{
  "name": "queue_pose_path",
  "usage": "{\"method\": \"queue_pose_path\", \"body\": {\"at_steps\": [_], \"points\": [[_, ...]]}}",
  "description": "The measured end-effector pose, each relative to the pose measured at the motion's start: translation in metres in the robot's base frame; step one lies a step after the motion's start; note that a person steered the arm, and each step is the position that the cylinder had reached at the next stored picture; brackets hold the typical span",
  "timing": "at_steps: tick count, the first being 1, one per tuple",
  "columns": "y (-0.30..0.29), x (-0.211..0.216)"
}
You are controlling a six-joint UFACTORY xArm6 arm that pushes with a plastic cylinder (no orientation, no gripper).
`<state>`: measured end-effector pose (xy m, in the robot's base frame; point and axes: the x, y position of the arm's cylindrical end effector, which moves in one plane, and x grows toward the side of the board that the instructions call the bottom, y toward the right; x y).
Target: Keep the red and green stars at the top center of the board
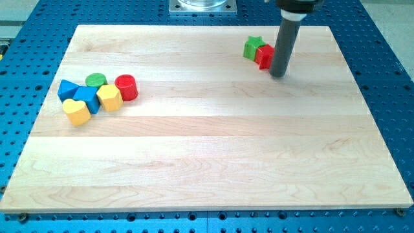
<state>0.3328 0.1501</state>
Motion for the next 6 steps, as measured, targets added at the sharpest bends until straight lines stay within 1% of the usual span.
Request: {"method": "queue_pose_path", "body": {"at_steps": [1, 2, 3, 4, 5, 6], "points": [[-0.048, -0.043], [-0.083, -0.076], [-0.086, -0.028], [-0.026, -0.021], [0.016, -0.039], [-0.020, -0.074]]}}
